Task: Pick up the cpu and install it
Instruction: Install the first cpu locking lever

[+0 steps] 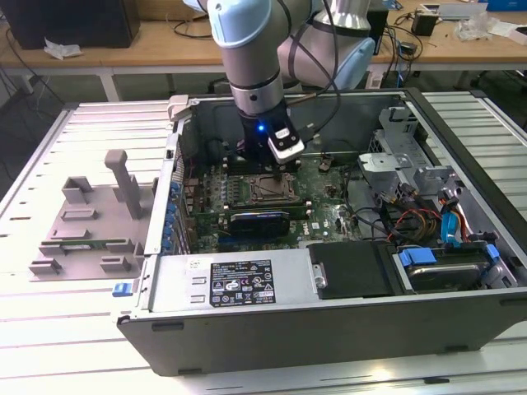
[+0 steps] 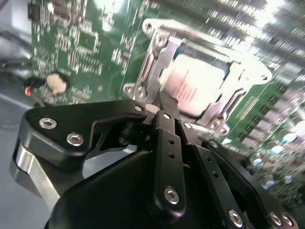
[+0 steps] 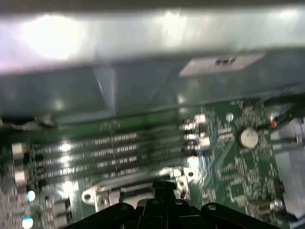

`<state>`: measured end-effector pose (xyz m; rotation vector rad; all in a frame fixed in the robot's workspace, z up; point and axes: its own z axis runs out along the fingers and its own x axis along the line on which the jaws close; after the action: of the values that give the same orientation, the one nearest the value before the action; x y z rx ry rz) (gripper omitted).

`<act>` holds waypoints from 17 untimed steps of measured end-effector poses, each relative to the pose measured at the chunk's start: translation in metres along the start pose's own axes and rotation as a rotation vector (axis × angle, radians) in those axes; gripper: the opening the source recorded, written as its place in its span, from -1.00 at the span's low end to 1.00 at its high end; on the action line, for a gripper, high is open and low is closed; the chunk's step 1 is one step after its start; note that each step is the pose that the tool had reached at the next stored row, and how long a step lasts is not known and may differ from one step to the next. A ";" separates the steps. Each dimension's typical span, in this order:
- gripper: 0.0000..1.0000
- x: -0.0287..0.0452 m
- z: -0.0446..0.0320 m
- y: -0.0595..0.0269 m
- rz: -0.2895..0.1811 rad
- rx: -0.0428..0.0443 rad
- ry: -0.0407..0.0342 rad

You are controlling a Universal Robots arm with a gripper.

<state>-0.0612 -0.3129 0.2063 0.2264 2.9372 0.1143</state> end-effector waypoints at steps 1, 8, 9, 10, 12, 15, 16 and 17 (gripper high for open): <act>-0.79 -0.0001 -0.0003 0.0000 -0.004 0.0185 -0.0014; -0.79 -0.0019 -0.0019 0.0004 -0.008 0.0572 0.0402; -0.79 -0.0035 -0.0015 0.0007 -0.007 0.0619 0.0715; -0.79 -0.0042 -0.0013 0.0008 -0.006 0.0649 0.0919; -0.79 -0.0043 -0.0014 0.0007 -0.006 0.0656 0.0942; -0.79 -0.0046 -0.0020 0.0008 -0.006 0.0663 0.0956; -0.79 -0.0049 -0.0035 0.0010 -0.006 0.0663 0.0954; -0.79 -0.0054 -0.0064 0.0013 -0.007 0.0676 0.0953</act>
<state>-0.0570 -0.3130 0.2137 0.2266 3.0395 0.0254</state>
